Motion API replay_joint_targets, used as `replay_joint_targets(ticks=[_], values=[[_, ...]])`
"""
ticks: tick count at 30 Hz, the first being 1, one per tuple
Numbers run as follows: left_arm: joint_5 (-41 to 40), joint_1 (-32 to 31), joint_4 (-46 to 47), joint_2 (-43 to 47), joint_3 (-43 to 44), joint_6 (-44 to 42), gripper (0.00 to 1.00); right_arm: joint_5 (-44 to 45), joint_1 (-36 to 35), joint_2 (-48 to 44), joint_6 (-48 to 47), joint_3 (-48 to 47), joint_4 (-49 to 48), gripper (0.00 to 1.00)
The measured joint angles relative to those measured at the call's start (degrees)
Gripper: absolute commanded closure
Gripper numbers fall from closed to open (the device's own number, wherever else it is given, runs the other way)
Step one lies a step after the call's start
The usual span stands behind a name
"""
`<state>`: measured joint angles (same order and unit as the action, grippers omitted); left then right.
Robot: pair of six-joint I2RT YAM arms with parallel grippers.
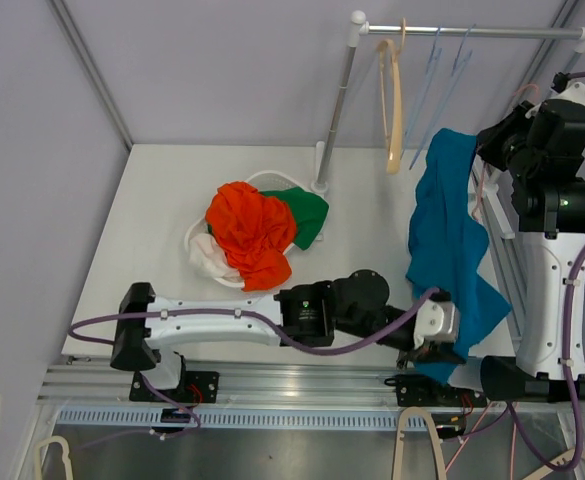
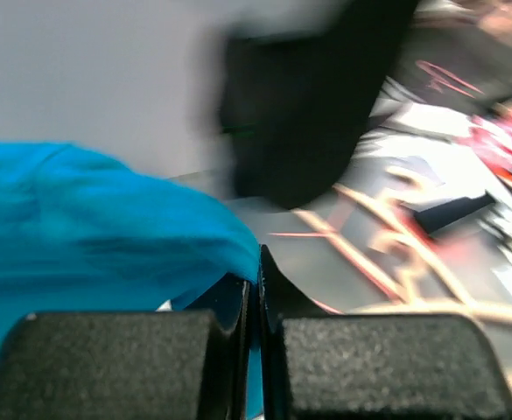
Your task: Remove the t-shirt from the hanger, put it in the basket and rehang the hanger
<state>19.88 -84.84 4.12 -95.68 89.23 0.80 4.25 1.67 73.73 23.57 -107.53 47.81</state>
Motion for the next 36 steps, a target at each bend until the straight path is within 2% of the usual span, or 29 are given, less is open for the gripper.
replay_joint_targets(ticks=[4, 8, 11, 13, 17, 20, 25, 27, 30, 36], values=[[12.3, -3.4, -4.6, 1.6, 2.1, -3.1, 0.99, -0.2, -0.7, 1.4, -0.1, -2.0, 2.7, 1.00], [22.4, -3.0, -10.3, 0.3, 4.5, -4.9, 0.99, -0.5, -1.2, 2.4, -0.6, -5.8, 7.0, 1.00], [23.7, -2.5, -11.9, -2.3, 4.2, -4.9, 0.99, -0.5, -1.2, 3.8, -1.5, -9.9, 10.4, 1.00], [21.5, -2.0, -11.1, -2.8, 0.9, -3.8, 0.99, -0.6, -1.3, 5.5, -2.5, -13.8, 13.6, 1.00], [14.1, 2.7, -6.4, -1.7, -8.2, 4.9, 0.99, -0.1, -1.4, 8.9, -4.0, -21.2, 19.0, 1.00], [4.7, 9.9, -6.3, 0.4, -11.9, 13.8, 0.99, 1.6, -2.0, 10.6, -5.0, -24.9, 21.4, 1.00], [-10.5, 24.0, -7.1, 9.2, -19.0, 25.4, 0.99, 6.2, -3.2, 9.8, -6.8, -23.5, 21.8, 1.00], [-17.7, 25.7, -9.4, 14.0, -21.3, 27.4, 0.99, 8.5, -3.2, 9.4, -7.2, -22.4, 21.5, 1.00], [-23.3, 25.9, -12.2, 20.9, -23.5, 28.7, 0.99, 11.1, -3.2, 8.8, -7.6, -21.8, 20.4, 1.00], [-24.0, 27.3, -17.3, 31.2, -22.6, 27.7, 0.99, 13.4, -3.2, 8.8, -8.6, -22.4, 15.3, 1.00]])
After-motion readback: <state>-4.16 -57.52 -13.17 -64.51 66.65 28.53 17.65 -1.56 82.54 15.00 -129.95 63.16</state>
